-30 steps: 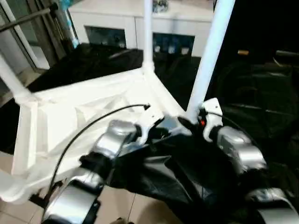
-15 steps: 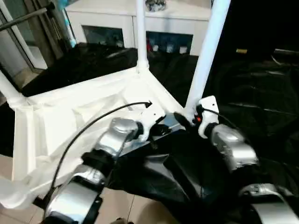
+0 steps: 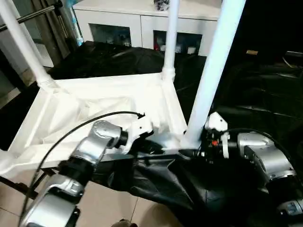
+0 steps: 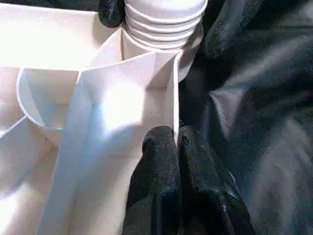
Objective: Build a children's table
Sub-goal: Rotate leg to tighten
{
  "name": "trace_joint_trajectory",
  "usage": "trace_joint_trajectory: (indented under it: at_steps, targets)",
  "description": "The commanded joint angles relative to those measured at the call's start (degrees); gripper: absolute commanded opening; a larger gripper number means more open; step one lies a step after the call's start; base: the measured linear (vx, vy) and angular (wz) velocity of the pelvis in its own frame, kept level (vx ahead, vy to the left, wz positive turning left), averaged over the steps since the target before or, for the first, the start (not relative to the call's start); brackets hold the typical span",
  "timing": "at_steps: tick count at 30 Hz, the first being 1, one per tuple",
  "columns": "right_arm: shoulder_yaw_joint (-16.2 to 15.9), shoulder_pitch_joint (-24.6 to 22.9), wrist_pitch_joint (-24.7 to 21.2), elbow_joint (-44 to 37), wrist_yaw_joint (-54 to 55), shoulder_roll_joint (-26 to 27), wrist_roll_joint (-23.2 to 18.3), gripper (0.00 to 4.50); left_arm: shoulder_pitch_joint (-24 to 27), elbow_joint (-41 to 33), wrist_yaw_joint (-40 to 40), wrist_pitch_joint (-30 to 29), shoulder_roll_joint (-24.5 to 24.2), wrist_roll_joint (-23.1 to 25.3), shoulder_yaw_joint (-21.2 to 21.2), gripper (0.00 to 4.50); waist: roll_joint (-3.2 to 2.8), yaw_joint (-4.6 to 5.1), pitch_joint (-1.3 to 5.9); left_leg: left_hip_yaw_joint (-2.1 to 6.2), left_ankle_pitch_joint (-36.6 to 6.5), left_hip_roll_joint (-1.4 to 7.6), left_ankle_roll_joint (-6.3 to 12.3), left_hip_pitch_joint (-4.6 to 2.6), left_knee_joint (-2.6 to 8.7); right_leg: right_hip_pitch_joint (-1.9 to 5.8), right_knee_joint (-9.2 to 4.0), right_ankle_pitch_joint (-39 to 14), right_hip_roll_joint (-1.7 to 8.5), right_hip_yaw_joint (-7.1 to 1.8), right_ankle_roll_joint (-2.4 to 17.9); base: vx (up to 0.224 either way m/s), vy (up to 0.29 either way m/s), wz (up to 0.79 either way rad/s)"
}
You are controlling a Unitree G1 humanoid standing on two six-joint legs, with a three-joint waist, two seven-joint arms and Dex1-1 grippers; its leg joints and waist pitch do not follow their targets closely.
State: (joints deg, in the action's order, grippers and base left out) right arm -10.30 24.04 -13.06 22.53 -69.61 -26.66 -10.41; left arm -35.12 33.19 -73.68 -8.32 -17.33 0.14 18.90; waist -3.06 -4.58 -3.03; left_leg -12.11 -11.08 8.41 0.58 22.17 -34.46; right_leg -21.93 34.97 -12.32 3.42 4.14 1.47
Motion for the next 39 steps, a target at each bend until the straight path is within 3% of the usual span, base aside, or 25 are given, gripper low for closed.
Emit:
trace_joint_trajectory:
  at_steps: [1, 11, 16, 18, 19, 20, 24, 27, 28, 29, 34, 39]
  targets:
    - [-3.25, -0.68, -1.41, -2.28, -2.17, 0.62, -0.09, 3.58, 0.26, -2.52, -2.61, 0.04, 0.89, -0.85, 1.88, 0.0, 0.78, -0.02, 3.49, 3.08, -8.93, 6.26, 4.43, -1.38, 3.99, 2.11, -4.43, -9.02, 6.76, -3.66, 13.38, 0.0, 0.0, 0.0]
    - [-3.17, -2.2, -3.28, -3.4, 1.4, 3.06, -0.02, 2.84, 0.24, -2.6, 0.35, -1.45, 2.27, -1.2, 0.91, 0.0, 0.76, -0.36, 3.55, 3.02, -8.81, 6.1, 3.85, -1.41, 3.87, 2.11, -4.48, -9.25, 6.81, -3.68, 13.26, 0.0, 0.0, 0.0]
    - [0.66, 0.22, -0.82, 5.24, 19.65, 9.08, 4.76, 2.72, -2.07, 1.22, 9.98, -3.0, 6.58, 0.29, -1.41, 0.0, 0.68, 0.56, 3.06, 3.36, -13.51, 5.85, 0.74, -1.88, 4.32, 1.79, -5.44, -16.93, 6.96, -3.74, 12.24, 0.0, 0.0, 0.0]
    - [2.38, 1.43, -0.75, 8.25, 25.26, 10.94, 5.27, 2.72, -2.93, 2.55, 12.93, -3.2, 7.89, 0.94, -1.77, 0.0, 0.79, 1.31, 3.16, 3.61, -14.13, 5.83, -0.25, -1.7, 4.58, 1.98, -5.29, -16.72, 6.83, -3.74, 11.97, 0.0, 0.0, 0.0]
    - [4.42, 2.76, -0.82, 11.22, 30.67, 12.93, 4.97, 2.7, -4.02, 4.19, 16.47, -3.94, 9.45, 1.49, -2.3, 0.0, 0.48, 1.63, 3.1, 3.52, -14.48, 5.82, -0.56, -1.91, 4.54, 1.67, -5.34, -16.22, 6.83, -3.89, 12.23, 0.0, 0.0, 0.0]
    - [5.51, 3.55, -0.64, 12.79, 34.09, 14.13, 5.02, 2.7, -4.74, 5.23, 18.78, -4.03, 10.4, 1.9, -2.54, 0.0, 0.48, 1.91, 3.27, 3.53, -14.36, 5.73, -0.7, -1.88, 4.44, 1.86, -5.29, -15.05, 6.89, -3.9, 12.72, 0.0, 0.0, 0.0]
    - [7.94, 6.32, 0.39, 17.71, 44.32, 18.54, 5.76, 2.7, -7.22, 8.74, 27.18, -4.86, 14.45, 3.0, -3.98, 0.0, 0.4, 2.08, 3.54, 3.29, -12.3, 5.61, 0.09, -1.9, 4.17, 1.9, -5.07, -10.28, 6.8, -3.94, 13.65, 0.0, 0.0, 0.0]
    - [8.17, 7.68, 2.28, 19.52, 47.21, 20.61, 6.42, 2.7, -8.2, 10.06, 30.1, -4.1, 16.1, 3.82, -4.25, 0.0, 0.6, 1.79, 3.66, 3.13, -9.66, 5.45, 2.15, -1.43, 3.91, 2.38, -4.78, -6.8, 6.87, -3.91, 13.89, 0.0, 0.0, 0.0]
    - [8.33, 8.05, 3.19, 19.85, 46.83, 21.03, 6.08, 3.26, -8.23, 10.1, 29.78, -3.44, 16.28, 4.02, -3.94, 0.0, 0.55, 1.73, 3.75, 3.16, -8.86, 5.5, 2.85, -1.4, 3.84, 2.35, -4.7, -6.03, 6.91, -3.83, 13.82, 0.0, 0.0, 0.0]
    - [8.44, 8.32, 3.85, 20.1, 46.59, 21.35, 5.84, 3.39, -8.24, 10.11, 29.47, -2.98, 16.37, 4.12, -3.74, 0.0, 0.55, 1.61, 3.71, 3.14, -8.8, 5.49, 3.44, -1.29, 3.84, 2.4, -4.76, -6.1, 6.92, -3.77, 13.73, 0.0, 0.0, 0.0]
    - [9.43, 10.52, 4.82, 20.77, 42.52, 20.3, 4.47, 3.83, -7.33, 8.72, 24.66, -1.15, 15.07, 3.49, -2.45, 0.0, 0.37, 1.74, 3.6, 3.26, -10.28, 5.76, 3.33, -1.38, 4.09, 2.35, -4.78, -7.76, 6.8, -3.72, 13.74, 0.0, 0.0, 0.0]
    - [6.46, 9.38, 5.49, 17.65, 31.62, 16.1, 3.95, 3.94, -5.88, 7.06, 19.56, -0.16, 12.91, 2.67, -1.98, 0.0, 0.46, 1.39, 3.88, 3.08, -7.42, 5.7, 5.1, -1.15, 3.64, 2.64, -4.18, -2.57, 6.85, -3.6, 14.72, 0.0, 0.0, 0.0]
